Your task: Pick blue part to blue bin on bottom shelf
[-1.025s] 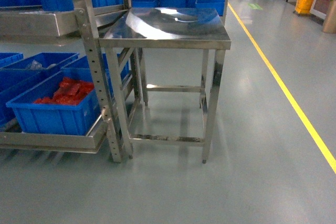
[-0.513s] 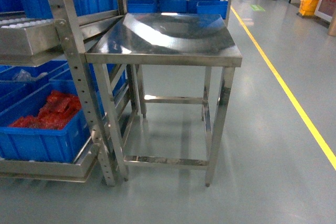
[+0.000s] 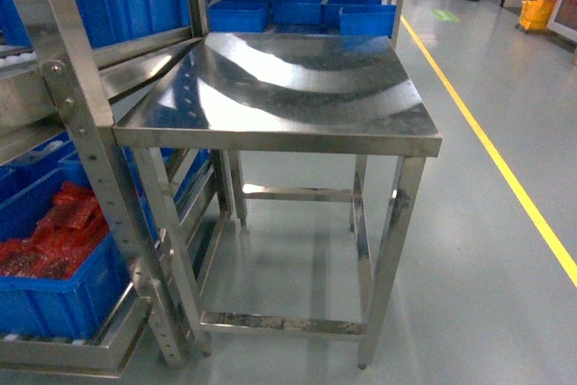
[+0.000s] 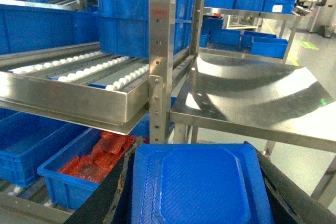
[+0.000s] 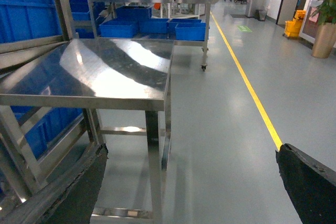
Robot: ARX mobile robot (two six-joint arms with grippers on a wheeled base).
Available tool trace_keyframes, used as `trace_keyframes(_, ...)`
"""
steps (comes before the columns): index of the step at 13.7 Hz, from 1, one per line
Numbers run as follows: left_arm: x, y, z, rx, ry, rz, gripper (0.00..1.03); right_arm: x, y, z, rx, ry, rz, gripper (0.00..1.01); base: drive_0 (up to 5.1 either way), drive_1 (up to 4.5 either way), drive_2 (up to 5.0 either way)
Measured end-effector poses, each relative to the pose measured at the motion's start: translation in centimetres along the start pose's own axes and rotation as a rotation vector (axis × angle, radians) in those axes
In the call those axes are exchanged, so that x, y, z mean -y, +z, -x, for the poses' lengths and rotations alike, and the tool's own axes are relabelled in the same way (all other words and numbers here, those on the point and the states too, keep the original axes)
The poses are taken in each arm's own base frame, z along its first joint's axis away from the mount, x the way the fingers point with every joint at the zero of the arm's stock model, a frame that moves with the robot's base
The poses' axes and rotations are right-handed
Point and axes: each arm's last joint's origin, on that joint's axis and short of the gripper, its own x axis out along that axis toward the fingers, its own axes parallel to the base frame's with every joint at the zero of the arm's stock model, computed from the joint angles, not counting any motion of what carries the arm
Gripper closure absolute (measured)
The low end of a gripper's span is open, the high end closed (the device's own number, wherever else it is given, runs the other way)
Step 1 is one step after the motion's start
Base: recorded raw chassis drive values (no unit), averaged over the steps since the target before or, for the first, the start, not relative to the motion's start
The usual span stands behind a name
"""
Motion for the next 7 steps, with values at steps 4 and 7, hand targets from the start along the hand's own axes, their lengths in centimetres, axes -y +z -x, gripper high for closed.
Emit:
trace_keyframes(4,0.01,0.0,0.0,0.0,-0.002,0.0,0.59,0.0,-0.05,0.0,-0.005,0.0,0.0,0.03,0.0,0.0,0.0)
trace_keyframes(7,0.01,0.01,0.0,0.001,-0.003,0.001,0.59,0.01,-0.02,0.0,-0.002,-0.003,0.0,0.03,0.0,0.0,0.0)
